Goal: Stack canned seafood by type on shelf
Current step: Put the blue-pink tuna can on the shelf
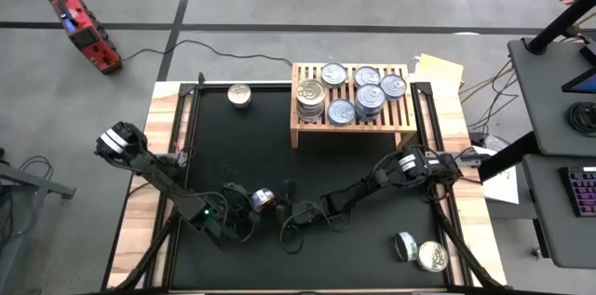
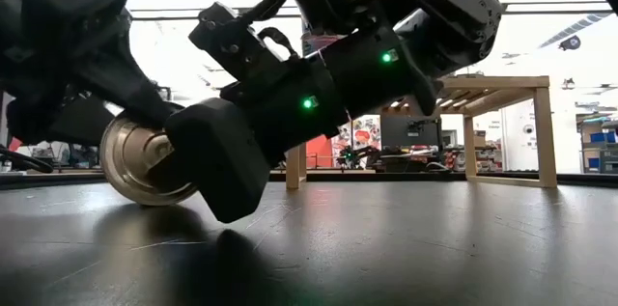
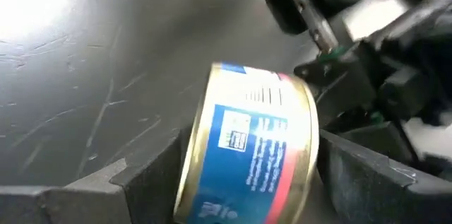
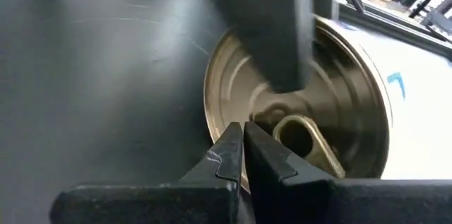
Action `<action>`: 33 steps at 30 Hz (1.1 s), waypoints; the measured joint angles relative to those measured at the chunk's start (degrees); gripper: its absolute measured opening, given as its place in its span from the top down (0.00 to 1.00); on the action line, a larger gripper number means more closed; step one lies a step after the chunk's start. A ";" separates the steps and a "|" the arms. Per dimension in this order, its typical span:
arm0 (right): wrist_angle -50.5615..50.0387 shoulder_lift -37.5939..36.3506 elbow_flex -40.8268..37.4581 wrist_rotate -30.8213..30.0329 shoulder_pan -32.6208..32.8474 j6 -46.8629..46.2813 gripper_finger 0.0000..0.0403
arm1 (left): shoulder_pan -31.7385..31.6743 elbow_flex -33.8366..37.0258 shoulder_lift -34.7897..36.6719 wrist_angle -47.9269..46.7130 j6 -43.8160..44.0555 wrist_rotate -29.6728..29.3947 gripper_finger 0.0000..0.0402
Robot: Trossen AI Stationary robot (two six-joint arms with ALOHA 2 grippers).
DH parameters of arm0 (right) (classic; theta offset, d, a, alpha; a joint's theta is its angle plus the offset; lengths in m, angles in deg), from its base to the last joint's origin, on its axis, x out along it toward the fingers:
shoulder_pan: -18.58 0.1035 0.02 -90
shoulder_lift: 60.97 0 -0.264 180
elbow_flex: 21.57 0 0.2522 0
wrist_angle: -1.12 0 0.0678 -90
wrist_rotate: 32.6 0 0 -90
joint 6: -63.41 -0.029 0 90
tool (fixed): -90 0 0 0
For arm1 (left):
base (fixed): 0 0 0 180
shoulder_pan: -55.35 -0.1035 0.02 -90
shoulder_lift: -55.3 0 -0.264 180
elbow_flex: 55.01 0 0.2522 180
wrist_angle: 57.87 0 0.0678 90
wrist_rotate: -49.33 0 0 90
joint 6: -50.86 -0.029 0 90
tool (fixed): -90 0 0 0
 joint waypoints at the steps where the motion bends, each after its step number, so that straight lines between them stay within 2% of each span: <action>1: 0.05 0.00 -0.12 -0.07 -0.04 -0.18 0.98 | 0.00 -0.12 -0.23 -0.70 0.02 0.04 0.26; 3: 0.10 -0.01 -0.19 -0.10 -0.06 -0.25 0.98 | 0.02 -0.26 -0.82 -0.84 -0.79 0.06 0.26; 10: 0.07 0.00 -0.26 -0.06 -0.10 -0.37 0.98 | 0.05 -2.44 -4.87 -0.53 -11.99 0.95 0.28; 13: -0.65 -0.02 -0.36 0.02 -0.08 -0.52 0.98 | 0.07 -4.41 -6.19 -2.54 -13.58 0.90 0.37; 17: -1.30 -0.28 -0.87 0.01 -0.08 -1.73 0.98 | 0.01 -6.82 -6.52 -9.30 -10.54 0.73 0.58; 21: -1.67 -1.07 -1.86 -0.08 -0.08 -2.15 0.98 | 0.22 -8.59 -5.47 -17.27 -6.05 0.41 0.57; 27: -7.31 -5.13 -3.81 -0.02 -0.05 -3.67 0.98 | 0.24 -8.68 0.56 -21.87 -4.09 -1.22 0.57; 33: -13.50 -12.17 -7.20 0.01 0.60 -3.65 0.98 | -0.30 -5.22 12.33 -21.33 -10.01 -9.77 0.57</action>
